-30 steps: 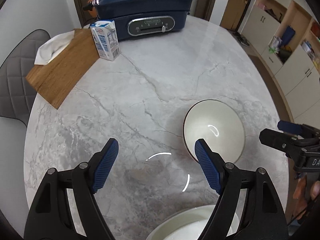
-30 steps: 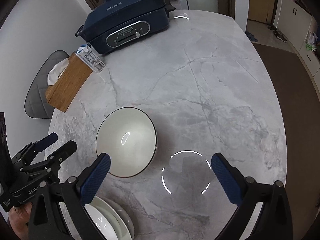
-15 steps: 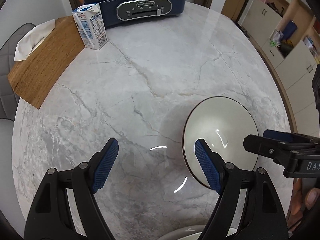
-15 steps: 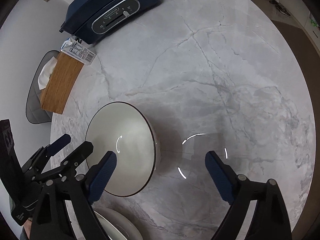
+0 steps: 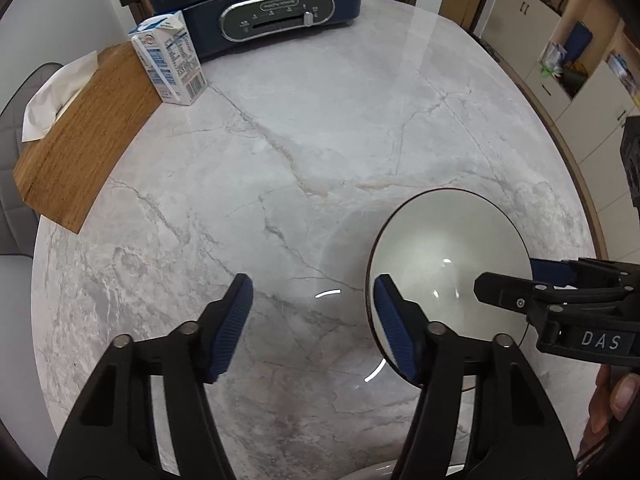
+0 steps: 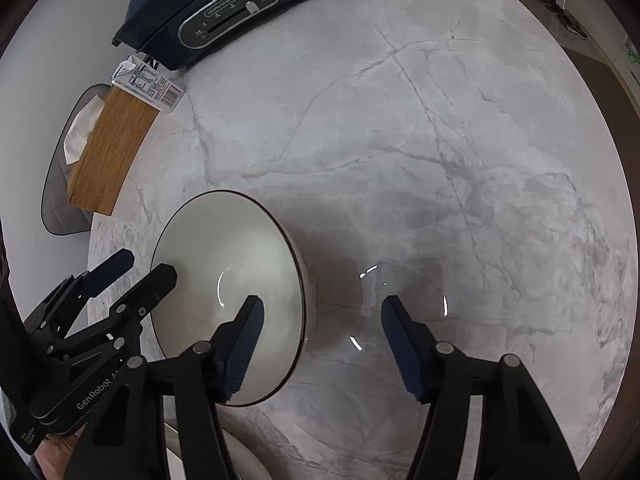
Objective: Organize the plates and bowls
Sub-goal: 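Move both grippers to the brown-rimmed floral bowl and close on its rim, then carry the floral bowl and lower it into the white bowl stack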
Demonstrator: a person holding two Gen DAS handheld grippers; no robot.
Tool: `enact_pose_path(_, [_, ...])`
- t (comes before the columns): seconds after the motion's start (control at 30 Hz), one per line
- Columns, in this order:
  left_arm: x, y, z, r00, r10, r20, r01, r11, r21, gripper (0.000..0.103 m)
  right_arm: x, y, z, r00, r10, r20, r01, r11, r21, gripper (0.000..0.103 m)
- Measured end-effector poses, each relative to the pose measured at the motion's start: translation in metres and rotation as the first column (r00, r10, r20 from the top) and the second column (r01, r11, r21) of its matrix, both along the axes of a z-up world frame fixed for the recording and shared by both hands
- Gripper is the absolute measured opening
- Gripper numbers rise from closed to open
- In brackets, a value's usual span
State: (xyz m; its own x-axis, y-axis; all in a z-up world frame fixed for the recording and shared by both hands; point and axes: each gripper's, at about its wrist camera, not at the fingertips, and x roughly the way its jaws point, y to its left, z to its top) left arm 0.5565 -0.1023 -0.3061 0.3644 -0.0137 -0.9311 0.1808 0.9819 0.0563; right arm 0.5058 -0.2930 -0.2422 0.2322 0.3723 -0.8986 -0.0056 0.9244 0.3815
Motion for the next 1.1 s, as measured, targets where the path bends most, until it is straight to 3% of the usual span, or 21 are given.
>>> enact_pose_path(0.13, [0.002, 0.0, -0.005, 1.0, 0.003, -0.01, -0.003, 1.0, -0.003, 0.058, 0.001, 0.001, 0.001, 1.0, 0.007, 0.006, -0.007, 1.0, -0.016, 0.058])
enact_pose_path(0.2, [0.003, 0.001, -0.007, 1.0, 0.002, -0.022, -0.002, 1.0, -0.02, 0.052, 0.002, 0.001, 0.0, 1.0, 0.006, 0.006, -0.006, 1.0, -0.016, 0.053])
enact_pose_path(0.3, [0.003, 0.0, -0.008, 0.999, -0.015, -0.039, 0.012, 0.998, -0.06, 0.033, 0.003, 0.001, -0.002, 1.0, 0.009, 0.003, -0.009, 1.0, -0.017, 0.032])
enact_pose_path(0.47, [0.0, -0.009, -0.006, 0.998, -0.026, -0.059, 0.019, 0.994, -0.106, 0.005, 0.003, 0.01, 0.004, 0.999, 0.044, 0.026, -0.044, 0.999, -0.009, 0.012])
enact_pose_path(0.73, [-0.004, -0.008, -0.001, 0.997, -0.024, -0.069, 0.016, 0.993, -0.118, 0.004, 0.001, 0.015, 0.009, 0.998, 0.055, 0.031, -0.055, 0.998, -0.008, 0.011])
enact_pose_path(1.1, [-0.026, 0.0, 0.046, 0.999, -0.021, -0.035, 0.016, 0.99, -0.141, 0.004, -0.013, 0.016, 0.043, 0.993, 0.079, 0.085, -0.08, 0.997, 0.0, 0.011])
